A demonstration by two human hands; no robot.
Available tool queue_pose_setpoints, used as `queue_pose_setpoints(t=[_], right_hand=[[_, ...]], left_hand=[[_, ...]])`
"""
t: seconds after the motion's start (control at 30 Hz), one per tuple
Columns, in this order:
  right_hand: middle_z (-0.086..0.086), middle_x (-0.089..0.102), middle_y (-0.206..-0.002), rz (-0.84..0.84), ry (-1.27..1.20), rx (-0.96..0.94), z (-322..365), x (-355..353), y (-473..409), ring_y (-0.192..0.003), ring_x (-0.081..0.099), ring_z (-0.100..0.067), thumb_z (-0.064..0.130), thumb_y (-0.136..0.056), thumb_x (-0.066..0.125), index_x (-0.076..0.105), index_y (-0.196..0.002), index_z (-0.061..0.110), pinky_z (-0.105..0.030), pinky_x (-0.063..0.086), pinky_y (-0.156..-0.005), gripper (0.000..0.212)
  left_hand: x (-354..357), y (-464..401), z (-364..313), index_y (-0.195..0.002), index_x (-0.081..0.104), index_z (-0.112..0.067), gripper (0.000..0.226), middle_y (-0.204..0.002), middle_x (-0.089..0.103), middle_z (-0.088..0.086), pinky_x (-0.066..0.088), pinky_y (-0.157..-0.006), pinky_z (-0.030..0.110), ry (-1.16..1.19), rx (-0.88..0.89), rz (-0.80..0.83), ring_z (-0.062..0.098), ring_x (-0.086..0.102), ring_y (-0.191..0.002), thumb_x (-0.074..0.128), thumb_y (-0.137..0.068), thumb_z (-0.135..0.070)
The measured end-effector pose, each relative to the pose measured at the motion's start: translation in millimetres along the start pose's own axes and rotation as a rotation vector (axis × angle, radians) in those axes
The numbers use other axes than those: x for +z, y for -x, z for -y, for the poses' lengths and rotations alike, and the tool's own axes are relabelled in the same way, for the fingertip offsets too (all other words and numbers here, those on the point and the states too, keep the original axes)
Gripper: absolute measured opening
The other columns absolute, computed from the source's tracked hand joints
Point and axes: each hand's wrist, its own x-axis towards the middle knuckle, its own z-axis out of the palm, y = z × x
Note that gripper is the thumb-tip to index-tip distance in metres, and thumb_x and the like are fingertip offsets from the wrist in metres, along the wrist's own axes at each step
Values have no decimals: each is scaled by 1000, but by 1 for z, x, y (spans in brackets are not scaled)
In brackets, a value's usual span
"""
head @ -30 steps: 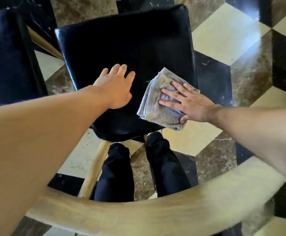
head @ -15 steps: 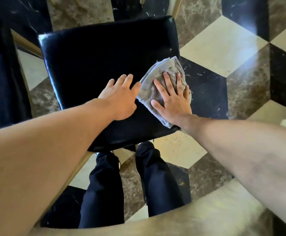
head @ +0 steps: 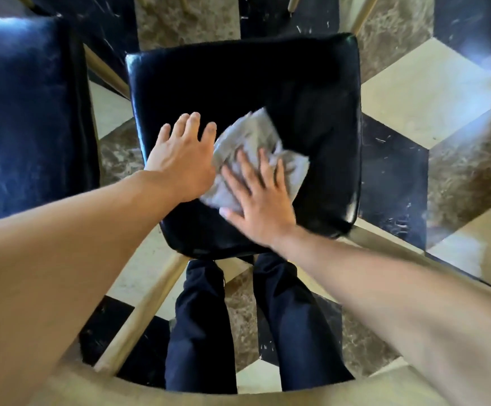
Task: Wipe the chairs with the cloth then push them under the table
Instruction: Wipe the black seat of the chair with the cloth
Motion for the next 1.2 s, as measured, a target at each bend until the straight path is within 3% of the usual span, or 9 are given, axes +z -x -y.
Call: queue_pose_setpoints(t=[0.2, 0.3, 0.37, 0.57, 0.67, 0.83, 0.9, 1.03, 1.2], right_hand=[[-1, 16, -170, 95, 127, -721, 10, 27, 75, -157, 6, -35, 45, -102, 49, 27, -160, 31, -58, 17, -124, 64], [-2, 21, -169, 146, 253, -898, -31, 9, 53, -156, 14, -33, 39, -103, 48, 29, -159, 31, -54, 23, -123, 60], [-5, 17, -170, 157, 296, -807, -55, -5, 27, -156, 11, -36, 42, -103, 41, 23, -161, 28, -56, 17, -124, 62], [-1, 4, -172, 21, 90, 61, -48, -38, -61, -157, 0, -37, 50, -103, 42, 15, -162, 35, -58, 4, -126, 66], [-1, 0, -172, 11, 21, 197, 6, -35, -91, -156, -3, -40, 58, -102, 29, 13, -162, 36, -58, 2, -126, 65], [-12, 33, -163, 7, -2, -184, 88, -9, -71, -152, 15, -48, 52, -97, 51, 56, -143, 22, -66, 17, -120, 54], [-9, 46, -155, 50, 9, -360, 102, 1, -54, -151, 19, -48, 52, -92, 59, 59, -140, 26, -66, 18, -121, 54], [-7, 45, -158, 134, 159, -687, 106, 12, -27, -151, 24, -45, 53, -96, 52, 69, -123, 27, -66, 17, -120, 41], [-5, 55, -148, 176, 310, -768, 100, -1, -54, -135, 49, -36, 62, -89, 55, 68, -121, 34, -62, 24, -119, 44]], left_hand=[[-3, 15, 11, -155, 19, -12, 73, -162, 14, 20, 17, -121, 50, 16, 43, -4, 34, 10, -151, 51, -92, -30], [-2, 20, 17, -156, 19, -13, 72, -163, 13, 19, 16, -122, 51, 32, 41, 3, 34, 9, -151, 49, -93, -28], [-2, 22, 21, -156, 18, -13, 71, -163, 12, 20, 15, -122, 50, 49, 37, 1, 34, 8, -151, 48, -93, -27], [-5, 32, 31, -155, 16, -12, 69, -163, 11, 20, 12, -122, 51, 90, -9, 12, 33, 6, -152, 46, -94, -25], [-10, 33, 43, -153, 20, -12, 67, -162, 14, 19, 15, -121, 49, 114, -47, -28, 32, 9, -151, 47, -93, -25], [-16, 33, 71, -152, 26, -11, 60, -161, 17, 19, 19, -119, 47, 146, -74, -70, 33, 14, -149, 45, -97, -27], [-16, 34, 79, -151, 26, -11, 61, -161, 18, 21, 21, -118, 49, 119, -63, -51, 35, 17, -149, 44, -96, -28], [-12, 37, 79, -153, 24, -12, 64, -160, 21, 22, 22, -118, 50, 80, -46, -26, 37, 18, -148, 45, -96, -32], [-12, 26, 74, -153, 24, -13, 63, -160, 21, 20, 21, -119, 50, 58, -47, -38, 35, 17, -149, 44, -96, -32]])
